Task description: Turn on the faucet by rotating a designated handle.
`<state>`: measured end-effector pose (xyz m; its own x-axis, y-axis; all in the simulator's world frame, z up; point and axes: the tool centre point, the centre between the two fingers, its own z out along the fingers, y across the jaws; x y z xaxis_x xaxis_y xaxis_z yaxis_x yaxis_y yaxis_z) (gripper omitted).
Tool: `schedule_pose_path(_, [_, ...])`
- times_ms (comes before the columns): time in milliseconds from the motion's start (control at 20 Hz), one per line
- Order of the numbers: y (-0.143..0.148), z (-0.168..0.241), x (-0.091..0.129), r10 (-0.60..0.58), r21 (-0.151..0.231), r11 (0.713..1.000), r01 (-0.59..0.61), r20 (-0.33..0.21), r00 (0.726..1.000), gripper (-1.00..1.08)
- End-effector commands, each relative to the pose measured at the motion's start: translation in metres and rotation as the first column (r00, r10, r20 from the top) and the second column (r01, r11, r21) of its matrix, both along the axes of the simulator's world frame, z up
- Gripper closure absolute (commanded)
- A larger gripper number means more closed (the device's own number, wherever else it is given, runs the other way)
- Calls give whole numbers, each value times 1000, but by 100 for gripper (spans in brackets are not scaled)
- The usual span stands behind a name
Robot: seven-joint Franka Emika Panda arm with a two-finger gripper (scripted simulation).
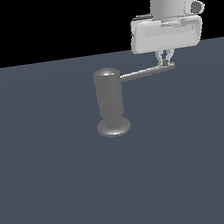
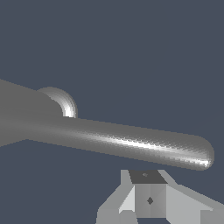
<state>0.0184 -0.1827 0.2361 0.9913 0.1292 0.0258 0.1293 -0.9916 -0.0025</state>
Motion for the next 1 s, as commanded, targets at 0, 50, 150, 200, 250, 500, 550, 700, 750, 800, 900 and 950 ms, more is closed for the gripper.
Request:
schedule_pose_path(0, [-27,-14,-5,-39,-6,999,38,-24,999,108])
schedule_pose_path(50, [-29,-15,-3,-39,-6,999,39,-25,999,108])
schedule_pose_path(150, [-8,-1,5,-7,-1,1000,7,-3,1000,108])
schedule_pose_path(200, [-7,-2,8,-8,-1,1000,8,-4,1000,108])
schedule_pose_path(250, [-7,-2,11,-9,-1,1000,9,-4,1000,108])
schedule_pose_path(500, [-4,-3,26,-12,-1,1000,12,-6,1000,108])
schedule_pose_path(550, [-4,-3,29,-12,-1,1000,12,-7,1000,108])
schedule_pose_path(700, [-2,-4,38,-14,-2,1000,14,-8,1000,108])
schedule_pose_path(750, [-2,-4,41,-15,-2,1000,15,-8,1000,108])
schedule_pose_path(800, [-1,-5,43,-15,-2,1000,15,-9,1000,108])
schedule_pose_path(900, [0,-5,49,-16,-2,1000,16,-9,1000,108])
schedule_pose_path(950, [0,-5,52,-17,-2,1000,17,-10,1000,108])
